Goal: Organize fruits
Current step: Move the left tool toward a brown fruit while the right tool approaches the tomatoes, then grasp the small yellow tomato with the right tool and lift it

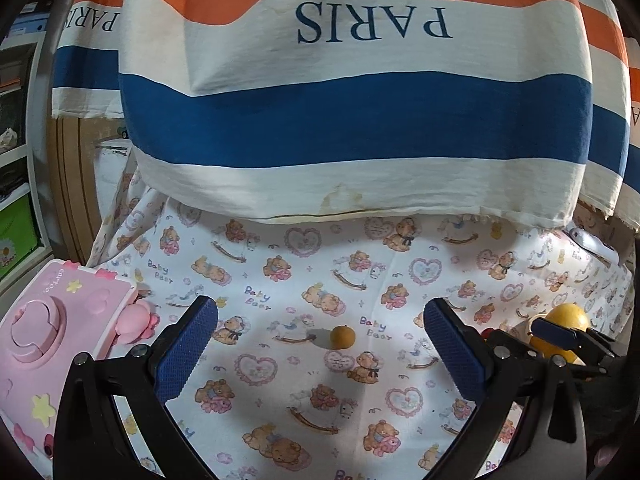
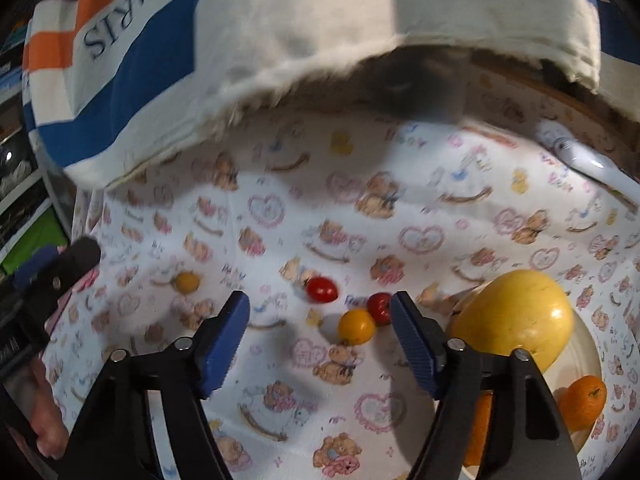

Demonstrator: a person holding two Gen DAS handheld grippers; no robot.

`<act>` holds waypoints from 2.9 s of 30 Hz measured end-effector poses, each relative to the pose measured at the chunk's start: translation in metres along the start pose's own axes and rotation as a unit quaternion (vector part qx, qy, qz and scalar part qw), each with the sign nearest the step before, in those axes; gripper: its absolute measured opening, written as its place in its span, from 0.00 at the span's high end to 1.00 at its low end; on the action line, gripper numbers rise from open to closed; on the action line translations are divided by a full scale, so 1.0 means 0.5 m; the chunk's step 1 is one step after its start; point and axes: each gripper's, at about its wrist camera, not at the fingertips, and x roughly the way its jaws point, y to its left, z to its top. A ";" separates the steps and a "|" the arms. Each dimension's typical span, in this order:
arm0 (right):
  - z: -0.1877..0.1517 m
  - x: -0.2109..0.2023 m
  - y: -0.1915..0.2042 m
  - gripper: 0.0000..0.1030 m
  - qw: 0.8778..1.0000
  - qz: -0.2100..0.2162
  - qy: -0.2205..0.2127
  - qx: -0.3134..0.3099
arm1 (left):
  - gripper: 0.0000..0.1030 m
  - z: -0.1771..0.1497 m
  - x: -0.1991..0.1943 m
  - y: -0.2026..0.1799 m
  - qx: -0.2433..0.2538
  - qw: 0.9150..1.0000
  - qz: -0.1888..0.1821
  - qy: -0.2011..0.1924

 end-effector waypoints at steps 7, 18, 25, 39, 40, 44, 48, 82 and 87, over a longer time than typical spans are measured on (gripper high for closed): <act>-0.001 0.018 -0.021 0.44 0.999 0.013 0.037 0.028 | 0.01 -0.003 -0.001 -0.006 0.005 1.000 -0.002 -0.002; -0.018 0.074 -0.033 0.60 0.995 0.016 0.087 0.048 | 0.01 0.005 -0.005 0.010 -0.014 1.000 -0.013 -0.002; -0.030 0.103 -0.045 0.66 0.993 0.010 0.102 0.064 | 0.01 0.003 -0.005 0.010 -0.016 1.000 -0.001 0.001; -0.045 0.127 -0.057 0.79 0.993 -0.009 0.088 0.078 | 0.01 0.001 -0.013 -0.006 0.020 1.000 0.015 -0.014; -0.046 0.118 -0.061 0.91 0.994 -0.008 0.085 0.075 | 0.01 0.002 -0.015 -0.006 0.019 1.000 0.011 -0.014; -0.047 0.110 -0.049 0.94 0.993 0.007 0.099 0.058 | 0.01 0.008 -0.027 -0.002 0.012 1.000 0.008 -0.023; -0.044 0.105 -0.050 0.88 0.991 0.031 0.101 0.082 | 0.01 0.013 -0.032 0.010 -0.007 1.000 0.004 -0.023; 0.009 0.177 -0.033 0.73 0.985 -0.005 0.156 0.078 | 0.01 -0.014 0.042 -0.022 0.020 0.993 -0.053 0.101; 0.000 0.105 -0.039 0.73 0.992 0.008 0.115 0.057 | 0.01 -0.011 0.037 -0.022 0.019 0.994 -0.056 0.096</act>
